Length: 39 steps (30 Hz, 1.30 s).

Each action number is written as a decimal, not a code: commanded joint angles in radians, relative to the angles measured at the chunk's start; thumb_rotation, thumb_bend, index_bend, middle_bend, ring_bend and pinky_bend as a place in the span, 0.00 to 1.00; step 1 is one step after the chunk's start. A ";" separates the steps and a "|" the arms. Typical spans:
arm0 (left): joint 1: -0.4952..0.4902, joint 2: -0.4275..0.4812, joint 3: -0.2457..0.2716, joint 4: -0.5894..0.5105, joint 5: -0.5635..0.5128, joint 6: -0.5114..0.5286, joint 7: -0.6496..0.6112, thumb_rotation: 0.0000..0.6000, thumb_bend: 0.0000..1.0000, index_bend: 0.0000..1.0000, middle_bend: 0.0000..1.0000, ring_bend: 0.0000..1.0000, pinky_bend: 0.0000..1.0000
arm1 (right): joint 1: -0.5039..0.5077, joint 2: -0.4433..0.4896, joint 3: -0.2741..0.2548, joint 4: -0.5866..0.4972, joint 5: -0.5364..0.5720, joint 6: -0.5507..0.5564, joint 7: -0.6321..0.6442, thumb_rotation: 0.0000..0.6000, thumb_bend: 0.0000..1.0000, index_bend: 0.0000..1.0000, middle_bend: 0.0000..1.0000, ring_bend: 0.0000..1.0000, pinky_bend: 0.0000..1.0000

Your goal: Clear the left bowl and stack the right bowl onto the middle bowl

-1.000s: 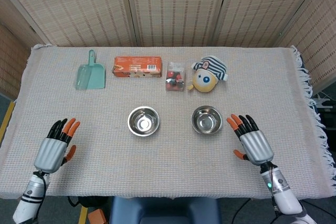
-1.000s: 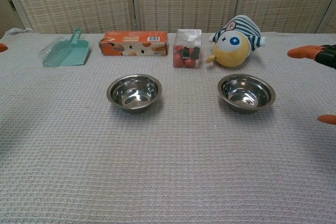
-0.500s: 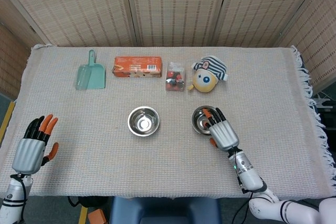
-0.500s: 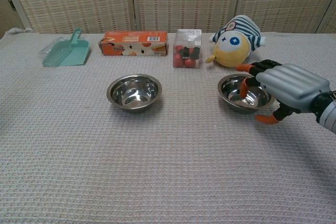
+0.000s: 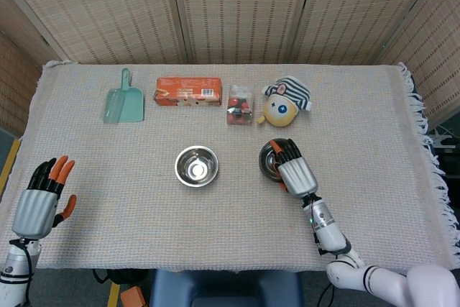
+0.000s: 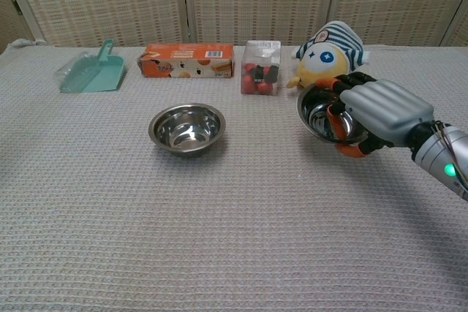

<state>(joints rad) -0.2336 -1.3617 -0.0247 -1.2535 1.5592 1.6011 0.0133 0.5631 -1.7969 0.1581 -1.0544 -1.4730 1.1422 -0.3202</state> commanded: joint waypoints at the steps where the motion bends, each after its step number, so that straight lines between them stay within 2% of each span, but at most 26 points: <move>1: -0.001 0.008 0.000 -0.008 -0.003 -0.019 0.001 1.00 0.45 0.00 0.00 0.00 0.09 | 0.008 0.040 -0.004 -0.074 -0.051 0.055 0.026 1.00 0.40 0.78 0.09 0.00 0.00; 6: -0.001 0.028 -0.004 -0.029 -0.014 -0.049 -0.002 1.00 0.45 0.00 0.00 0.00 0.09 | 0.065 0.062 0.043 -0.201 -0.050 0.032 -0.011 1.00 0.40 0.77 0.09 0.00 0.00; 10: 0.001 0.038 -0.017 -0.039 -0.020 -0.050 -0.010 1.00 0.45 0.00 0.00 0.00 0.09 | 0.140 0.028 0.090 -0.236 -0.025 -0.032 -0.052 1.00 0.40 0.76 0.09 0.00 0.00; 14: 0.002 0.045 -0.023 -0.045 -0.022 -0.053 -0.023 1.00 0.45 0.00 0.00 0.00 0.09 | 0.219 -0.062 0.124 -0.171 0.007 -0.095 -0.054 1.00 0.40 0.75 0.09 0.00 0.00; 21: 0.008 0.077 -0.029 -0.070 -0.034 -0.072 -0.036 1.00 0.45 0.00 0.00 0.00 0.09 | 0.345 -0.234 0.181 0.038 0.081 -0.187 0.000 1.00 0.40 0.73 0.09 0.00 0.00; 22: 0.009 0.080 -0.029 -0.073 -0.034 -0.075 -0.040 1.00 0.45 0.00 0.00 0.00 0.09 | 0.353 -0.249 0.181 0.060 0.088 -0.195 0.004 1.00 0.40 0.71 0.09 0.00 0.00; 24: 0.010 0.086 -0.030 -0.079 -0.035 -0.078 -0.047 1.00 0.45 0.00 0.00 0.00 0.09 | 0.365 -0.271 0.178 0.091 0.101 -0.213 0.014 1.00 0.40 0.58 0.09 0.00 0.00; 26: 0.012 0.089 -0.032 -0.081 -0.036 -0.079 -0.048 1.00 0.46 0.00 0.00 0.00 0.09 | 0.376 -0.285 0.172 0.110 0.096 -0.220 0.054 1.00 0.39 0.49 0.09 0.00 0.00; 29: 0.012 0.090 -0.032 -0.081 -0.036 -0.080 -0.048 1.00 0.45 0.00 0.00 0.00 0.09 | 0.381 -0.292 0.169 0.123 0.092 -0.219 0.074 1.00 0.37 0.42 0.09 0.00 0.00; 31: 0.013 0.091 -0.032 -0.084 -0.036 -0.082 -0.047 1.00 0.45 0.00 0.00 0.00 0.09 | 0.394 -0.308 0.165 0.153 0.086 -0.222 0.100 1.00 0.33 0.27 0.06 0.00 0.00; 32: 0.014 0.092 -0.033 -0.087 -0.035 -0.080 -0.047 1.00 0.45 0.00 0.00 0.00 0.09 | 0.401 -0.313 0.162 0.168 0.086 -0.228 0.109 1.00 0.29 0.15 0.03 0.00 0.00; 34: 0.016 0.091 -0.035 -0.087 -0.032 -0.076 -0.042 1.00 0.45 0.00 0.00 0.00 0.09 | 0.386 -0.283 0.145 0.145 0.098 -0.246 0.085 1.00 0.20 0.01 0.00 0.00 0.00; 39: 0.017 0.090 -0.034 -0.092 -0.030 -0.082 -0.028 1.00 0.45 0.00 0.00 0.00 0.09 | 0.328 -0.137 0.112 -0.069 0.128 -0.260 0.029 1.00 0.07 0.00 0.00 0.00 0.00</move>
<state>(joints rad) -0.2165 -1.2712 -0.0587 -1.3453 1.5288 1.5192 -0.0169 0.9313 -2.0350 0.2990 -0.9704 -1.3690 0.8993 -0.2459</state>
